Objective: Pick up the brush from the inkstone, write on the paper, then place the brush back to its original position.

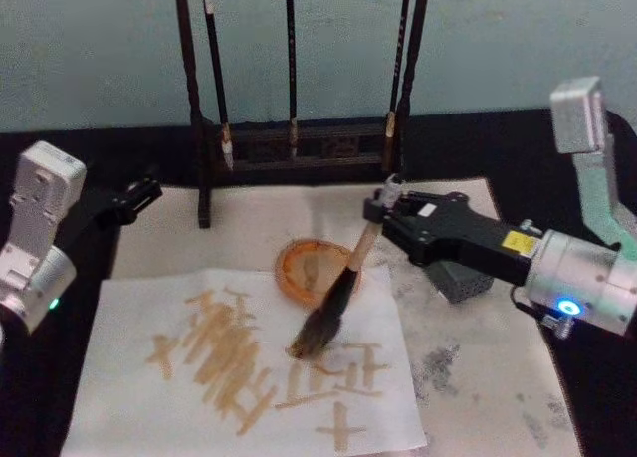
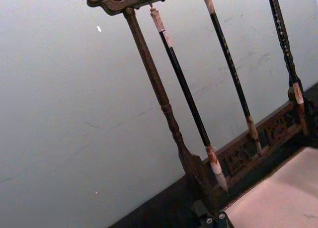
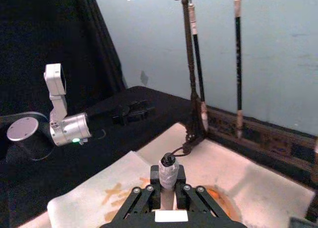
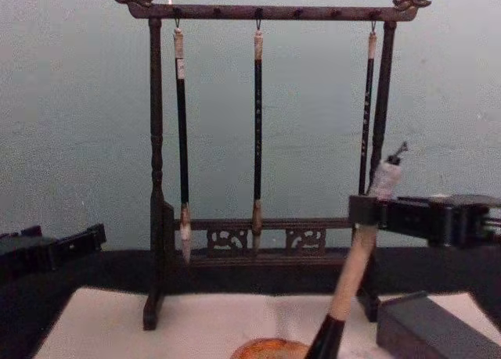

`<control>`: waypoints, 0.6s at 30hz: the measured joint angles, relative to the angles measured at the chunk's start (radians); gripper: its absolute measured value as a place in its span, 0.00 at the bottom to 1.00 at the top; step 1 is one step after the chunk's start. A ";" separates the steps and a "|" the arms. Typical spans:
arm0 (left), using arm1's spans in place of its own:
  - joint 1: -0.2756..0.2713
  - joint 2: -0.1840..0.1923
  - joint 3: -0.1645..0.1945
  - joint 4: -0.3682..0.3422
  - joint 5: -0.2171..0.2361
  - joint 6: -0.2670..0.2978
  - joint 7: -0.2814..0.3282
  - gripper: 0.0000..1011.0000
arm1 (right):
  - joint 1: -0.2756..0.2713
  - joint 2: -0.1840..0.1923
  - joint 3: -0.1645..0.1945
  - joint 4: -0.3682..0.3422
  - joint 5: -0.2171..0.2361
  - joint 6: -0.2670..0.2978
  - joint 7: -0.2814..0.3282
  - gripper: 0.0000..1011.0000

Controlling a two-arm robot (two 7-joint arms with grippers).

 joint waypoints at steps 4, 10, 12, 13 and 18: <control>0.000 0.000 0.000 0.000 0.000 0.000 0.000 0.99 | -0.022 0.020 0.027 -0.009 0.014 -0.005 -0.001 0.16; 0.000 0.000 0.000 0.000 0.000 0.000 0.000 0.99 | -0.047 0.039 0.066 -0.030 0.041 -0.017 -0.003 0.16; 0.000 0.000 0.000 0.000 0.000 0.000 0.000 0.99 | -0.049 0.040 0.075 -0.042 0.051 -0.025 0.002 0.16; 0.000 0.000 0.000 0.000 0.000 0.000 0.000 0.99 | -0.048 0.039 0.077 -0.046 0.054 -0.027 0.004 0.16; 0.000 0.000 0.000 0.000 0.000 0.000 0.000 0.99 | -0.027 0.020 0.066 -0.063 0.066 -0.036 0.022 0.16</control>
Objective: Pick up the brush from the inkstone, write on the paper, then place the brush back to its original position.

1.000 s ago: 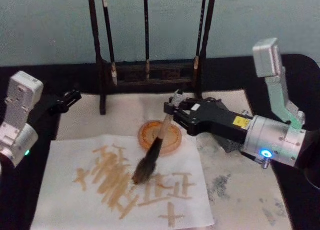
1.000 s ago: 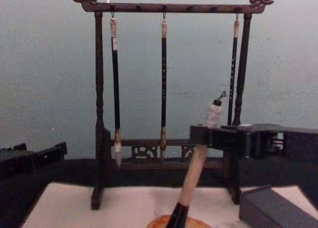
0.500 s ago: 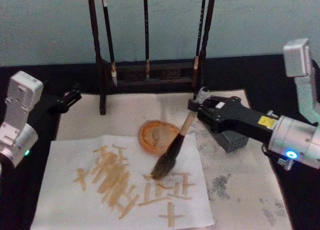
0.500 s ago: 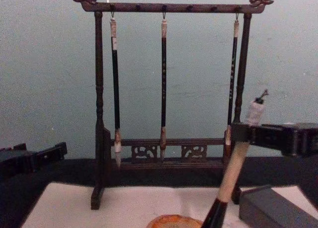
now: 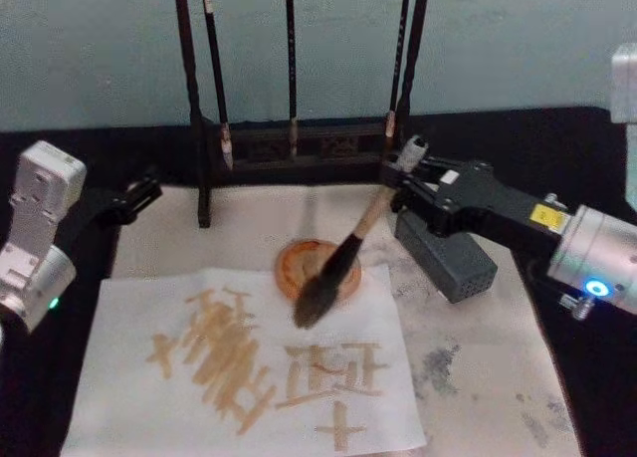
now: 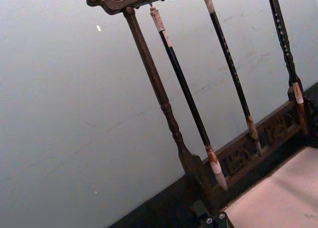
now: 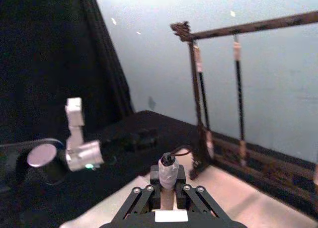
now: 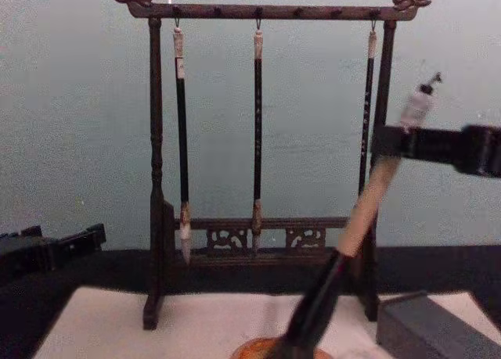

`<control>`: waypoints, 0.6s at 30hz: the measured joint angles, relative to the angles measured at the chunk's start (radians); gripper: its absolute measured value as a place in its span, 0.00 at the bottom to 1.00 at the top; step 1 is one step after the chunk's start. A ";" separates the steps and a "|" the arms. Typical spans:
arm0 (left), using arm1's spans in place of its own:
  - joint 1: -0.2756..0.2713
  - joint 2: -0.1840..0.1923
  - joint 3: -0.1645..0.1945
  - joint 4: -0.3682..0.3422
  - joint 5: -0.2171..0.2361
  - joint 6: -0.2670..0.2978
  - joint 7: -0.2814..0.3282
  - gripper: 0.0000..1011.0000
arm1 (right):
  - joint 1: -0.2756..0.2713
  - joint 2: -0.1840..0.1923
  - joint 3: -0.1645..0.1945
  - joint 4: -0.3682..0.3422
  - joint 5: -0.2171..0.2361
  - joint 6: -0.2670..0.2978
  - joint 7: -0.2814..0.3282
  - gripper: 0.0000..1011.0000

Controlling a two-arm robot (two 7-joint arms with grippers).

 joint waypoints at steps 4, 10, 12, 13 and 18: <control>0.000 0.000 0.000 0.000 0.000 0.000 0.000 0.99 | 0.026 -0.023 -0.028 0.001 -0.001 0.000 0.011 0.16; 0.000 0.000 0.000 0.000 0.000 0.000 0.000 0.99 | 0.063 -0.054 -0.077 0.031 -0.012 0.010 0.021 0.16; 0.000 0.000 0.000 0.000 0.000 0.000 0.000 0.99 | 0.071 -0.062 -0.090 0.045 -0.014 0.014 0.022 0.16; 0.000 0.000 0.000 0.000 0.000 0.000 0.000 0.99 | 0.073 -0.065 -0.094 0.050 -0.015 0.016 0.022 0.16; 0.000 0.000 0.000 0.000 0.000 0.000 0.000 0.99 | 0.082 -0.074 -0.114 0.080 -0.021 0.024 0.022 0.16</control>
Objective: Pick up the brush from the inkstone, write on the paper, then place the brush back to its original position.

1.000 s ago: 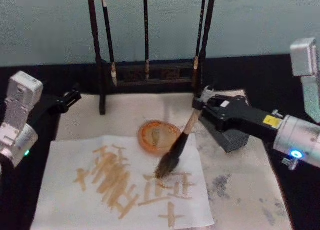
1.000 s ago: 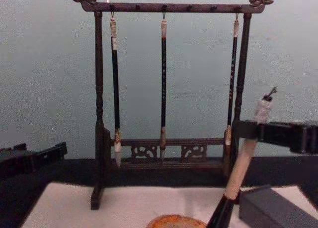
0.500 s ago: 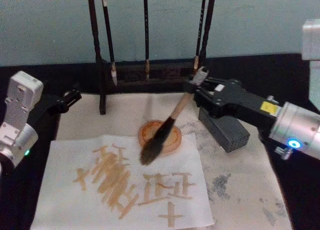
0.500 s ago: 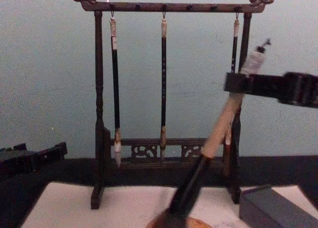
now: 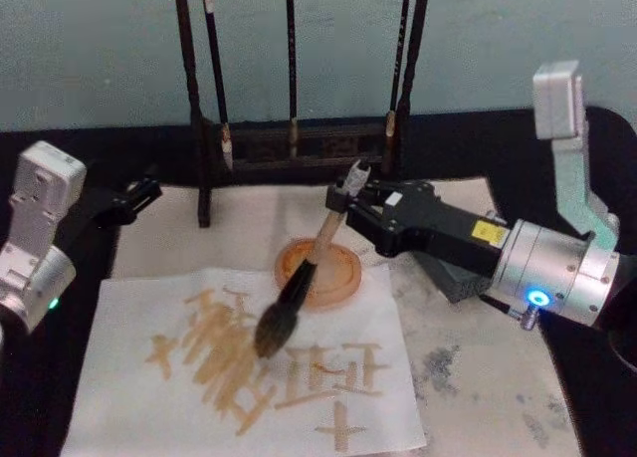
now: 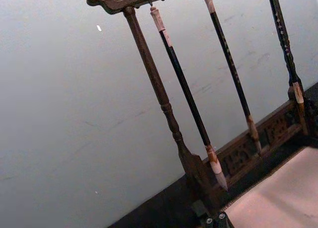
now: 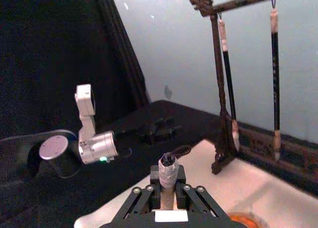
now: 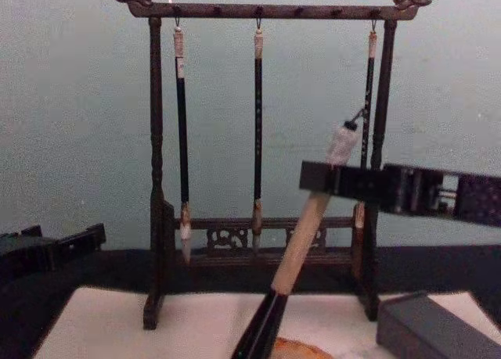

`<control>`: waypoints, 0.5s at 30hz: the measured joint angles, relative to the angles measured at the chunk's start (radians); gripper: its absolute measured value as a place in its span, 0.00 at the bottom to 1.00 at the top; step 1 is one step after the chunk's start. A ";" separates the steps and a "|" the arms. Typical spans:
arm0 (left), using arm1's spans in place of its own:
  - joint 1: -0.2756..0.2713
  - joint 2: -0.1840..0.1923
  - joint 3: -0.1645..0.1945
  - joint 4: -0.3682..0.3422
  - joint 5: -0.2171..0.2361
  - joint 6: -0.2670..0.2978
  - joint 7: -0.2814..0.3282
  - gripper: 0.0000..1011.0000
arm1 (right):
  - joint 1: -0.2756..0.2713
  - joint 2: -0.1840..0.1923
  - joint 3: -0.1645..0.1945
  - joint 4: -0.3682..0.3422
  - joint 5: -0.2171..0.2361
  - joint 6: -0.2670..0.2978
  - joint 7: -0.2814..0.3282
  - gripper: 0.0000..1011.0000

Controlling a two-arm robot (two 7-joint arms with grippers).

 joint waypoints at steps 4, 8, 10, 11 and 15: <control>0.000 0.000 0.000 0.000 0.000 0.000 0.000 0.99 | 0.001 -0.003 -0.006 0.019 -0.003 0.002 -0.002 0.16; 0.000 0.000 0.000 0.000 0.000 0.000 0.000 0.99 | -0.004 0.002 -0.004 0.029 -0.001 0.003 -0.006 0.16; 0.000 0.000 0.000 0.000 0.000 0.000 0.000 0.99 | -0.011 0.010 0.003 0.031 0.003 0.003 -0.008 0.16; 0.000 0.000 0.000 0.000 0.000 0.000 0.000 0.99 | -0.014 0.013 0.006 0.031 0.005 0.002 -0.010 0.16; 0.000 0.000 0.000 0.000 0.000 0.000 0.000 0.99 | -0.034 0.030 0.027 0.028 0.016 -0.004 -0.020 0.16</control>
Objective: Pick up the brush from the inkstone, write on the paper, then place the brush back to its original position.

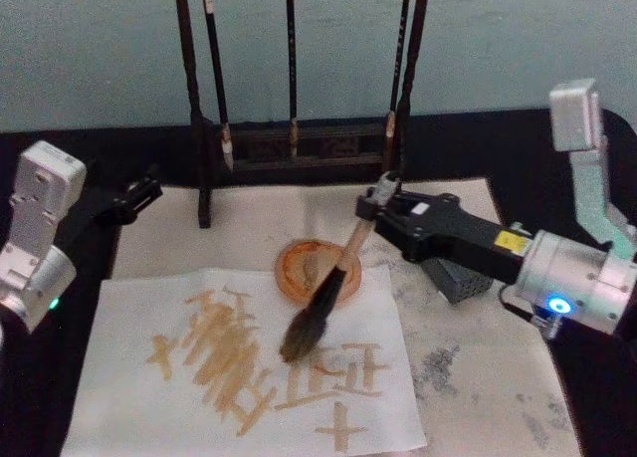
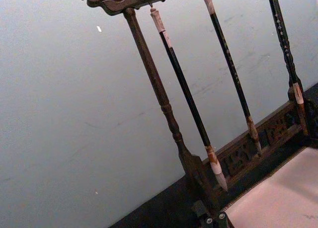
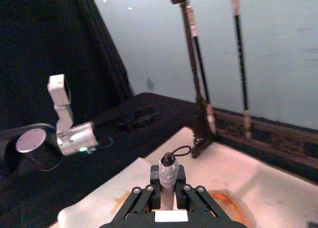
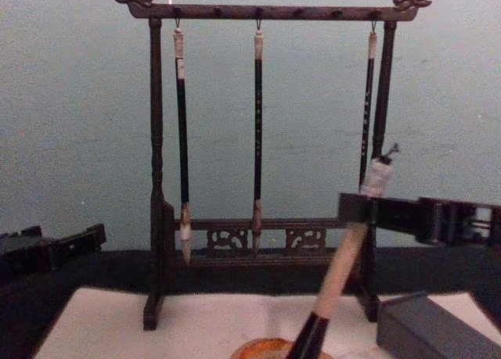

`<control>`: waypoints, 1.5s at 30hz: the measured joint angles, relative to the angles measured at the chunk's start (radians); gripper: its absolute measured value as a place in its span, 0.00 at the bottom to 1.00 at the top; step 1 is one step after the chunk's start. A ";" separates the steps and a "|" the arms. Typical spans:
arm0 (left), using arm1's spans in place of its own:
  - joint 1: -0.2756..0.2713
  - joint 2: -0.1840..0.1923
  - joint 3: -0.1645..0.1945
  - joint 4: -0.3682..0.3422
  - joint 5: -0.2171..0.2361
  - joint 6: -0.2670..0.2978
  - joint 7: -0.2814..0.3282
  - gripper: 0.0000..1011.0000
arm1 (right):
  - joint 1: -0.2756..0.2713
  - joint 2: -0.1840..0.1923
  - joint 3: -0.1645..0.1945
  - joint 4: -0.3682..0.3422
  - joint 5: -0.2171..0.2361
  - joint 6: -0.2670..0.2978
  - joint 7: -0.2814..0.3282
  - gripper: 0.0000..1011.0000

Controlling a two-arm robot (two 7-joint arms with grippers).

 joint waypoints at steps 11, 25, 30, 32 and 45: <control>0.000 0.000 0.000 0.000 0.000 0.000 0.000 0.99 | -0.080 0.059 0.091 -0.032 0.046 -0.037 -0.026 0.16; 0.000 0.000 0.000 0.000 0.000 0.000 0.000 0.99 | -0.070 0.048 0.099 -0.100 0.058 -0.066 0.004 0.16; 0.000 0.000 0.000 0.000 0.000 0.000 0.000 0.99 | -0.041 0.024 0.059 -0.097 0.043 -0.057 0.017 0.16; 0.000 0.000 0.000 0.000 0.000 0.000 0.000 0.99 | -0.030 0.012 0.042 -0.086 0.037 -0.052 0.020 0.16; 0.000 0.000 0.000 0.000 0.000 0.000 0.000 0.99 | 0.002 -0.029 -0.019 0.002 0.029 -0.026 0.028 0.16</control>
